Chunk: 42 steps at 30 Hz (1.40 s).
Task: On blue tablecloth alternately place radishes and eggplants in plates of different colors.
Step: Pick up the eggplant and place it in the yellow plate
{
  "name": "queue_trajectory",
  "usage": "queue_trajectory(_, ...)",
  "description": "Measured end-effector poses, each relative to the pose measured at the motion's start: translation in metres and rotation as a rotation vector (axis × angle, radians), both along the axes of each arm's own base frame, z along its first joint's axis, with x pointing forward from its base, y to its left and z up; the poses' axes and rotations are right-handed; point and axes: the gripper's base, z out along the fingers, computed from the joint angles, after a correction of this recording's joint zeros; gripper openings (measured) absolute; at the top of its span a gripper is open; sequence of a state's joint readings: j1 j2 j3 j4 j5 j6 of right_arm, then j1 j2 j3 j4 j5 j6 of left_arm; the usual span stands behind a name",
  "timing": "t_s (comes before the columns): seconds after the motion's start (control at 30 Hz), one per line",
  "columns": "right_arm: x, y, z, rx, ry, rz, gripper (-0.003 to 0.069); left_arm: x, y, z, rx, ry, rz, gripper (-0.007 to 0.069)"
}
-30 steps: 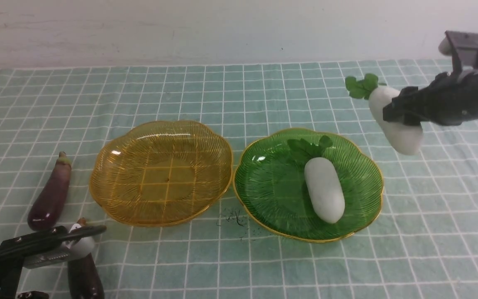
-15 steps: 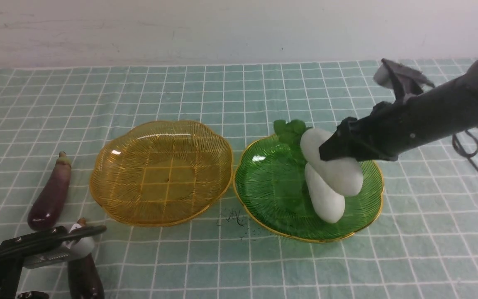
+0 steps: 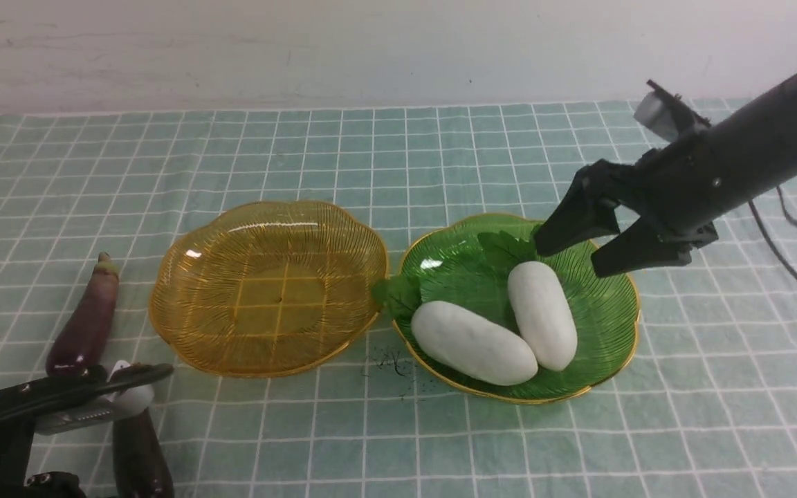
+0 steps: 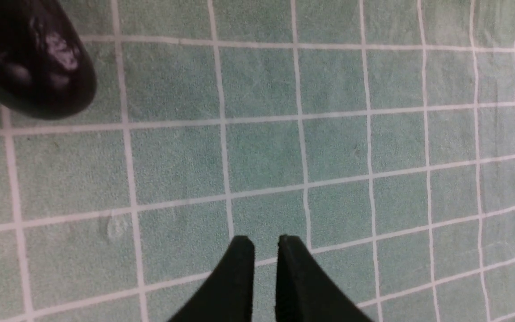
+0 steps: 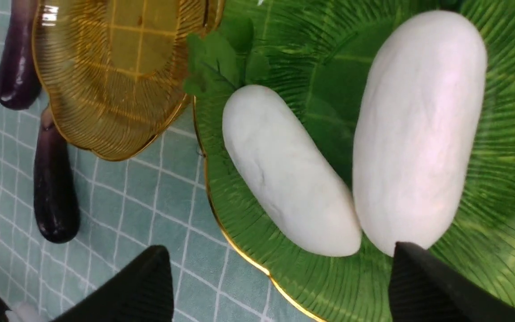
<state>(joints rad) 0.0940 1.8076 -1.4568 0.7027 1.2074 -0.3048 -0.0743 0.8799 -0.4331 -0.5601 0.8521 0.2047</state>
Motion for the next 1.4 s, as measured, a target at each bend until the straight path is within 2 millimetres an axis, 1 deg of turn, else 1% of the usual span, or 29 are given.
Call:
queue_trajectory(0.1, -0.004, -0.01, 0.001, -0.125, 0.017, -0.02, 0.0461, 0.0, 0.0, 0.0, 0.0, 0.0, 0.0, 0.0069)
queue_trajectory(0.17, -0.007, -0.017, 0.003, -0.199, 0.015, -0.037, 0.041, 0.0, 0.0, 0.0, -0.001, 0.0, 0.0, 0.0069)
queue_trajectory(0.23, -0.012, -0.023, 0.01, -0.262, 0.001, -0.059, 0.0347, 0.0, 0.0, 0.0, -0.001, 0.0, 0.0, 0.0069)
queue_trajectory(0.27, -0.016, -0.027, 0.016, -0.302, -0.018, -0.07, 0.0304, 0.0, 0.0, 0.0, -0.001, 0.0, 0.0, 0.0069)
queue_trajectory(0.3, -0.019, -0.029, 0.021, -0.32, -0.029, -0.081, 0.0279, 0.0, 0.0, 0.0, -0.001, 0.0, 0.0, 0.0069)
queue_trajectory(0.33, -0.028, -0.034, 0.032, -0.354, -0.06, -0.091, 0.0238, 0.0, 0.0, 0.0, -0.001, 0.0, 0.0, 0.0069)
queue_trajectory(0.37, -0.033, -0.036, 0.037, -0.372, -0.073, -0.096, 0.0205, 0.0, 0.0, 0.0, -0.001, 0.0, 0.0, 0.0069)
queue_trajectory(0.43, -0.049, -0.041, 0.055, -0.395, -0.126, -0.109, 0.0144, 0.0, 0.0, 0.0, -0.001, 0.0, 0.0, 0.0069)
queue_trajectory(0.5, -0.069, -0.045, 0.073, -0.412, -0.185, -0.12, 0.009, 0.0, 0.0, 0.0, -0.001, 0.0, 0.0, 0.0069)
queue_trajectory(0.53, -0.084, -0.047, 0.084, -0.416, -0.221, -0.128, 0.0065, 0.0, 0.0, 0.0, 0.0, 0.0, 0.0, 0.0069)
queue_trajectory(0.57, -0.093, -0.048, 0.089, -0.418, -0.238, -0.132, 0.0037, 0.0, 0.0, 0.0, 0.0, 0.0, 0.0, 0.0069)
queue_trajectory(0.6, -0.113, -0.05, 0.101, -0.415, -0.281, -0.141, 0.0013, 0.0, 0.0, 0.0, 0.0, -0.001, 0.0, 0.0069)
queue_trajectory(0.67, -0.144, -0.053, 0.117, -0.405, -0.35, -0.156, -0.0003, 0.0, 0.0, 0.0, 0.0, -0.001, 0.0, 0.0069)
queue_trajectory(0.73, -0.181, -0.057, 0.124, -0.395, -0.411, -0.171, -0.0012, 0.0, 0.0, 0.0, 0.0, -0.002, 0.001, 0.0071)
queue_trajectory(0.8, -0.216, -0.06, 0.129, -0.378, -0.514, -0.199, -0.0013, 0.001, 0.0, 0.0, 0.002, -0.012, 0.007, 0.0081)
queue_trajectory(0.83, -0.231, -0.062, 0.126, -0.368, -0.572, -0.218, -0.0013, 0.002, 0.001, 0.0, 0.003, -0.018, 0.01, 0.0089)
queue_trajectory(0.9, -0.252, -0.064, 0.126, -0.348, -0.69, -0.257, -0.0014, 0.003, 0.001, 0.001, 0.014, -0.03, 0.013, 0.0101)
queue_trajectory(0.93, -0.27, -0.067, 0.121, -0.331, -0.776, -0.289, -0.0014, 0.004, 0.002, 0.001, 0.019, -0.04, 0.018, 0.011)
queue_trajectory(0.97, -0.277, -0.068, 0.115, -0.32, -0.826, -0.309, -0.0014, 0.005, 0.003, 0.001, 0.028, -0.051, 0.021, 0.0117)
queue_trajectory(1.0, -0.292, -0.069, 0.112, -0.301, -0.909, -0.337, -0.0014, 0.006, 0.004, 0.002, 0.034, -0.063, 0.03, 0.0129)
queue_trajectory(1.03, -0.294, -0.07, 0.111, -0.297, -0.925, -0.343, -0.0014, 0.007, 0.004, 0.003, 0.038, -0.071, 0.035, 0.0136)
queue_trajectory(1.1, -0.318, -0.073, 0.096, -0.256, -1.092, -0.404, -0.0014, 0.012, 0.007, 0.006, 0.052, -0.106, 0.077, 0.0176)
queue_trajectory(1.17, -0.337, -0.076, 0.075, -0.238, -1.204, -0.435, -0.0014, 0.017, 0.01, 0.011, 0.07, -0.144, 0.13, 0.0225)
queue_trajectory(1.2, -0.344, -0.077, 0.068, -0.235, -1.241, -0.443, -0.0014, 0.02, 0.012, 0.012, 0.086, -0.157, 0.147, 0.0245)
queue_trajectory(1.27, -0.348, -0.078, 0.047, -0.248, -1.248, -0.44, -0.0014, 0.027, 0.016, 0.016, 0.118, -0.165, 0.187, 0.029)
queue_trajectory(1.3, -0.347, -0.078, 0.045, -0.251, -1.243, -0.438, -0.0014, 0.028, 0.016, 0.017, 0.118, -0.163, 0.197, 0.0299)
queue_trajectory(1.33, -0.348, -0.078, 0.038, -0.255, -1.241, -0.436, -0.0015, 0.03, 0.018, 0.017, 0.138, -0.157, 0.203, 0.0311)
queue_trajectory(1.37, -0.347, -0.078, 0.027, -0.267, -1.22, -0.428, -0.0015, 0.039, 0.022, 0.019, 0.179, -0.128, 0.239, 0.0349)
queue_trajectory(1.4, -0.347, -0.078, 0.026, -0.268, -1.218, -0.427, -0.0015, 0.04, 0.023, 0.018, 0.193, -0.126, 0.238, 0.0355)
